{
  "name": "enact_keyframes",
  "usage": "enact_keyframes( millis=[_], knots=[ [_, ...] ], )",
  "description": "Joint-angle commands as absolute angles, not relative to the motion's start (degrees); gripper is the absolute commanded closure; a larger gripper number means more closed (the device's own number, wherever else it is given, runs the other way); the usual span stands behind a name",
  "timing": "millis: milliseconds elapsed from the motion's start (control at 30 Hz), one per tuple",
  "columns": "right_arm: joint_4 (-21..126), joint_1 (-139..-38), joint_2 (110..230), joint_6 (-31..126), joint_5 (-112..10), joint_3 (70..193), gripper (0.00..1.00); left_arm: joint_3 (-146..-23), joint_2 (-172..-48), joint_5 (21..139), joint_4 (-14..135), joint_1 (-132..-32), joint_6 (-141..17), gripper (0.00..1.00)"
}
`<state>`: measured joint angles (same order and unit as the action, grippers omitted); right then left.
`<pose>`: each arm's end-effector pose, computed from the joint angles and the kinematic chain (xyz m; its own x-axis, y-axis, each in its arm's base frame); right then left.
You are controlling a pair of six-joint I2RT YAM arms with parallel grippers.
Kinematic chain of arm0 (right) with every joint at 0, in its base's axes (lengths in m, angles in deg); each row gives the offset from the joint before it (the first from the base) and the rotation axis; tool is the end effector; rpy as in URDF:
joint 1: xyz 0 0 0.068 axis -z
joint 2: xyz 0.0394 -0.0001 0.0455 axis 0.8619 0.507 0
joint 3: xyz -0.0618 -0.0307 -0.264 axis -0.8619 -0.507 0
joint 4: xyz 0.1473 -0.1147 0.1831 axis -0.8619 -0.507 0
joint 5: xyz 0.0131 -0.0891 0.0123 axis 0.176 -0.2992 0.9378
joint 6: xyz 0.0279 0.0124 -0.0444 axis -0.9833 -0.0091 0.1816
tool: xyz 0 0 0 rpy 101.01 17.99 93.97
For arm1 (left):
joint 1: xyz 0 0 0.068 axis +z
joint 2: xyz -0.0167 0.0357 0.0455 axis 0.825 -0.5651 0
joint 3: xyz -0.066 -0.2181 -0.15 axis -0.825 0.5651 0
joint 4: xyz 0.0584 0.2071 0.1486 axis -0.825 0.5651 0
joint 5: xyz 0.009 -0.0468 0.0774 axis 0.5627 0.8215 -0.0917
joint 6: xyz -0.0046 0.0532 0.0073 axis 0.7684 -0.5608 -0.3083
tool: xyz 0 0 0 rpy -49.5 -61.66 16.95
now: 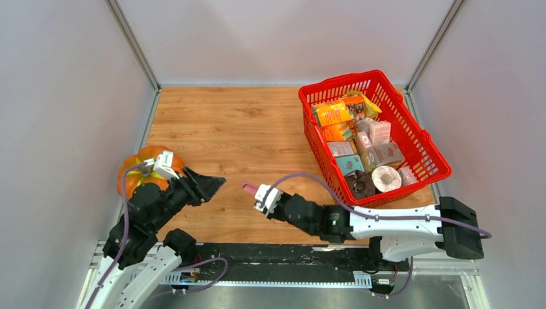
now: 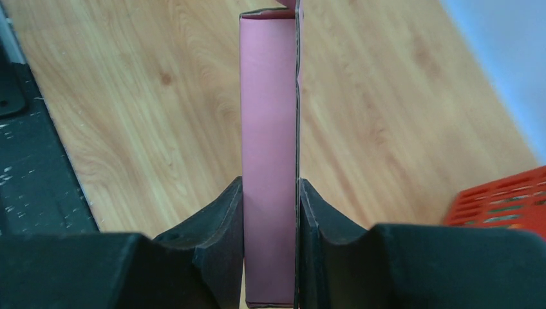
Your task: Fold the paper box
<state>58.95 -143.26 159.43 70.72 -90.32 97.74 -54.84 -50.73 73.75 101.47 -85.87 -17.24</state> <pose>0.0484 0.2676 0.2557 0.1841 -0.5370 -0.8233 -0.7705 0.4412 -0.4600 0.0565 -0.0342 0.3256 -0.5451 -0.6412 -0.5402 0.1402 0.5655 -0.8127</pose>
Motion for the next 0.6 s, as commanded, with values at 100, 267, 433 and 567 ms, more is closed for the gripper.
enact_keyframes(
  millis=[100,267,433,567],
  knots=[
    [39.15,-125.81,158.80,54.54,-47.59,106.94,0.71,-68.43,-71.50,96.20,100.37,-85.74,-48.42,0.51],
    [31.92,-123.08,160.82,52.78,-42.82,113.10,0.72,-77.23,-80.39,97.88,107.42,-85.74,-55.64,0.53],
    [27.25,-122.29,162.58,51.91,-42.45,118.46,0.75,-81.46,-86.20,99.22,113.38,-85.91,-60.30,0.63],
    [25.14,-121.41,163.55,52.08,-42.54,120.67,0.75,-81.99,-86.47,99.12,116.47,-86.18,-63.64,0.62]
  ],
)
